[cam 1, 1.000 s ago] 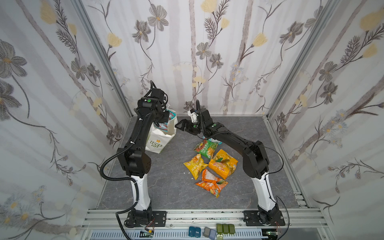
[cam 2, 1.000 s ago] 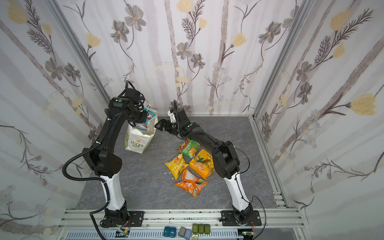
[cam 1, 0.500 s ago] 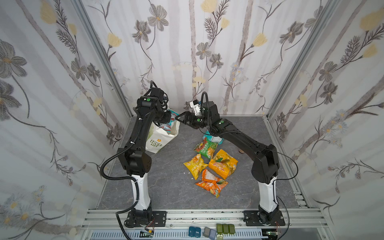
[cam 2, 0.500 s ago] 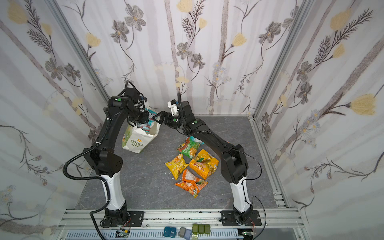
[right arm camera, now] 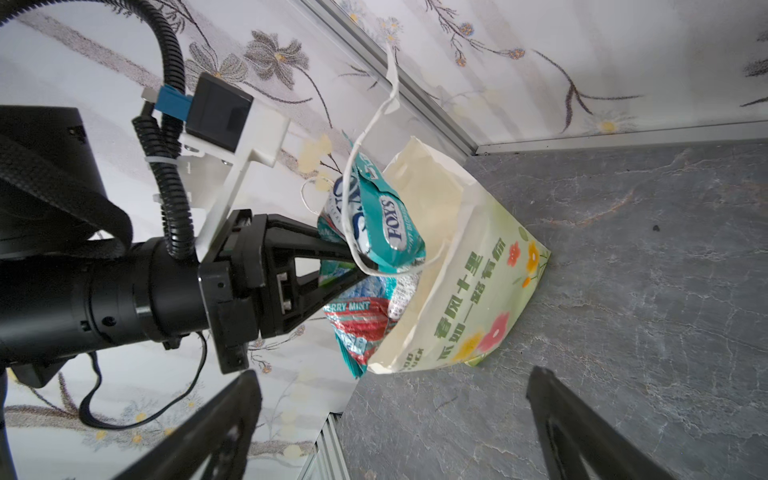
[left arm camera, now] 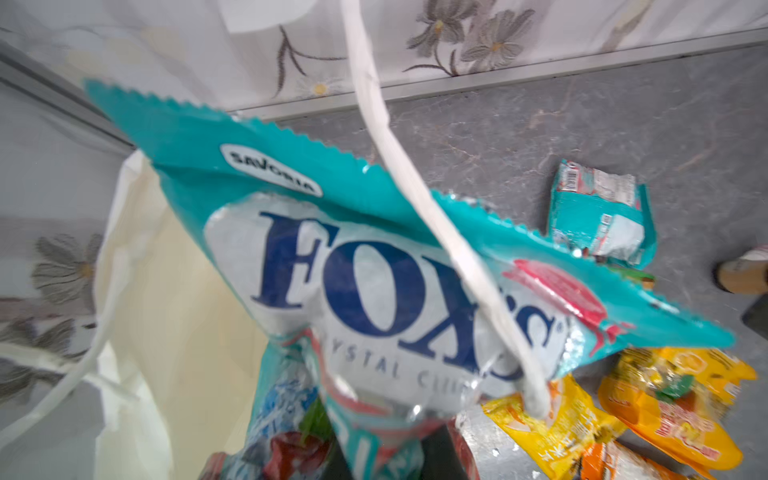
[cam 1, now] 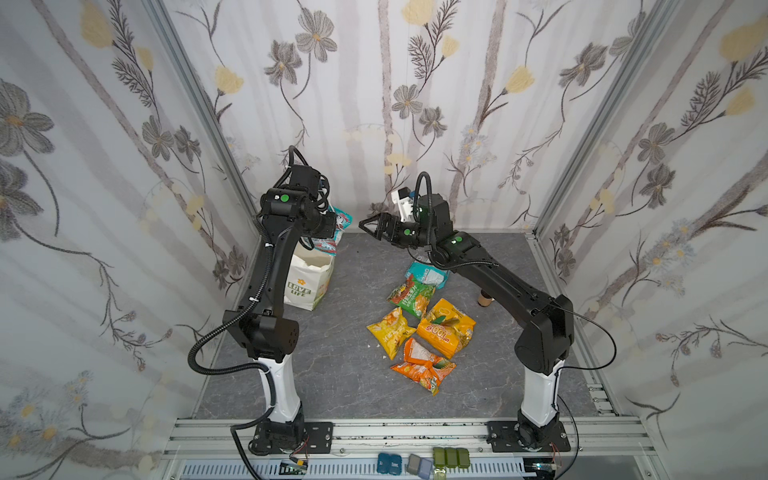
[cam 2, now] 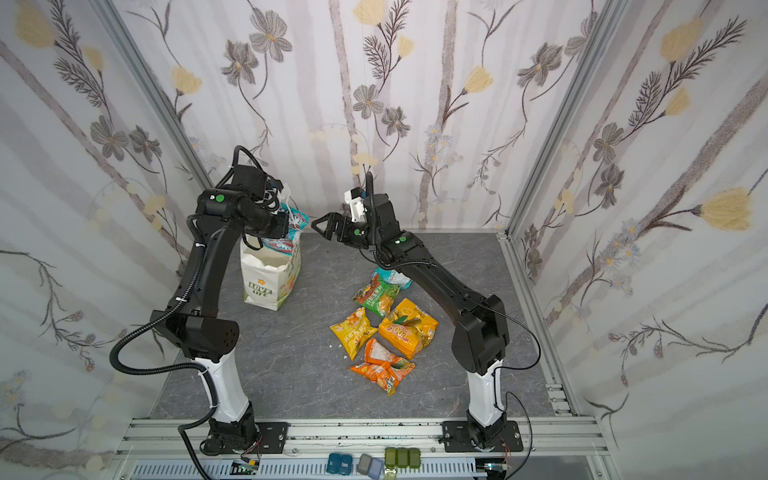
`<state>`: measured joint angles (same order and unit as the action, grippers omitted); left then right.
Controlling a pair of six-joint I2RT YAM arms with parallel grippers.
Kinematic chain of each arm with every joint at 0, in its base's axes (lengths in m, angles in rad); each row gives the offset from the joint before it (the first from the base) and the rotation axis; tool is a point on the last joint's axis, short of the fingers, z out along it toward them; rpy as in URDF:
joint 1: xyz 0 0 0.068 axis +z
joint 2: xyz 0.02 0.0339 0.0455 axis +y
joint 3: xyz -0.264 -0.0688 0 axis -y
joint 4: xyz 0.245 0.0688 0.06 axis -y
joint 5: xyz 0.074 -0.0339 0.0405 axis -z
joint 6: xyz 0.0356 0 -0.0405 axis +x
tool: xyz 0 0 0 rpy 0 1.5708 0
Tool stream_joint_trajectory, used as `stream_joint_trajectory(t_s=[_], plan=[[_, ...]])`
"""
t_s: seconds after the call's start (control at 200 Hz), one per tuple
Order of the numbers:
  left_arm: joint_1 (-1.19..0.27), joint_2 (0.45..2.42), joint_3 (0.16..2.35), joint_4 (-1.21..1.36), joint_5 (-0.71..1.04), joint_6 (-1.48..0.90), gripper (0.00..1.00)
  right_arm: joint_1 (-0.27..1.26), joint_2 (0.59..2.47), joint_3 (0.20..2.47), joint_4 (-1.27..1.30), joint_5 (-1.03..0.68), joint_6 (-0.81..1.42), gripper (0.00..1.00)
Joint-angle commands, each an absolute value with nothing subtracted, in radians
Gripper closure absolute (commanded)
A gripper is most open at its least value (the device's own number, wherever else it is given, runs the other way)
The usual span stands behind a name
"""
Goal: Take the snacks out of the paper bag
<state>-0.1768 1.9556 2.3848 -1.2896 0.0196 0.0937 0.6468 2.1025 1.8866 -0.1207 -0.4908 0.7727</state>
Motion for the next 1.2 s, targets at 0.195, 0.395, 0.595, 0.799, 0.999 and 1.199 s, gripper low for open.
stream_joint_trajectory(t_s=[0.195, 0.395, 0.595, 0.799, 0.999, 1.199], plan=[[-0.151, 1.957, 2.4, -1.313, -0.314, 0.144, 1.0, 0.648, 2.08, 1.855, -0.115, -0.492, 0.763, 0.01], [-0.154, 1.952, 2.434, -1.325, -0.412, 0.144, 1.0, 0.649, 2.054, 1.822, -0.109, -0.487, 0.762, 0.01], [-0.167, 1.935, 2.486, -1.331, -0.432, 0.156, 1.0, 0.648, 2.031, 1.817, -0.11, -0.48, 0.762, 0.01], [-0.169, 1.932, 2.568, -1.343, -0.522, 0.179, 1.0, 0.648, 1.996, 1.813, -0.115, -0.472, 0.756, 0.01], [-0.169, 1.924, 2.663, -1.351, -0.519, 0.162, 1.0, 0.648, 1.958, 1.797, -0.111, -0.468, 0.755, 0.01], [-0.171, 1.837, 2.677, -1.307, -0.27, 0.076, 1.0, 0.643, 1.871, 1.744, -0.109, -0.448, 0.74, 0.01]])
